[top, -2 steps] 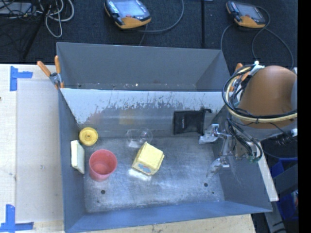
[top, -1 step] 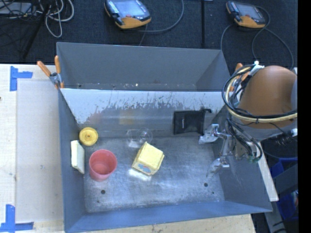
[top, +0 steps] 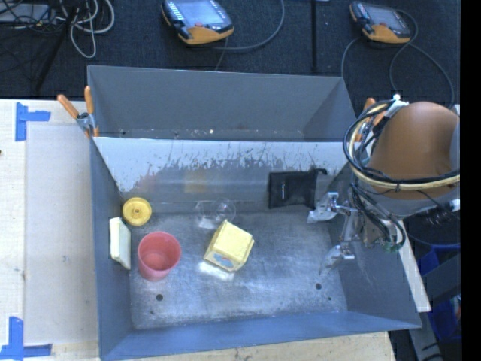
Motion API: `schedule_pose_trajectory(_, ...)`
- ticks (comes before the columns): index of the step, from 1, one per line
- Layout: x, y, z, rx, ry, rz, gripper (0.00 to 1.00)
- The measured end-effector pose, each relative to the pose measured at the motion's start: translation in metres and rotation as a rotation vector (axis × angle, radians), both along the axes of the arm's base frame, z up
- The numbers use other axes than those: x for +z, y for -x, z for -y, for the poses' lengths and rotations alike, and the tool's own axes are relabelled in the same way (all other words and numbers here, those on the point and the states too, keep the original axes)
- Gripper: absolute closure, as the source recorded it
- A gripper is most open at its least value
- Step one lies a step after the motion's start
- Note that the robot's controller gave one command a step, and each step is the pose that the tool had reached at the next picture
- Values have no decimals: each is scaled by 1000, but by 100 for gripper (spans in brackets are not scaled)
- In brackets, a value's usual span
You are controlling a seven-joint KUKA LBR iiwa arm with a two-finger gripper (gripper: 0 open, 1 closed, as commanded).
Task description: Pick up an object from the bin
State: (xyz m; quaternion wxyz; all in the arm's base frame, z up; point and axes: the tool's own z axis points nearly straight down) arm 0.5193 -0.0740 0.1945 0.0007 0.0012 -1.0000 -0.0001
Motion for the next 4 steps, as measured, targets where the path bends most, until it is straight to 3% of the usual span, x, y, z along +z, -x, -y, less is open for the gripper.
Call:
schedule_pose_trajectory(1,0,0,0,0,0,0,0)
schedule_pose_trajectory(2,-20,-23,78,-5,0,2,100)
schedule_pose_trajectory(3,-21,-23,77,-4,0,2,100)
schedule_pose_trajectory(4,-47,11,81,-5,0,3,100)
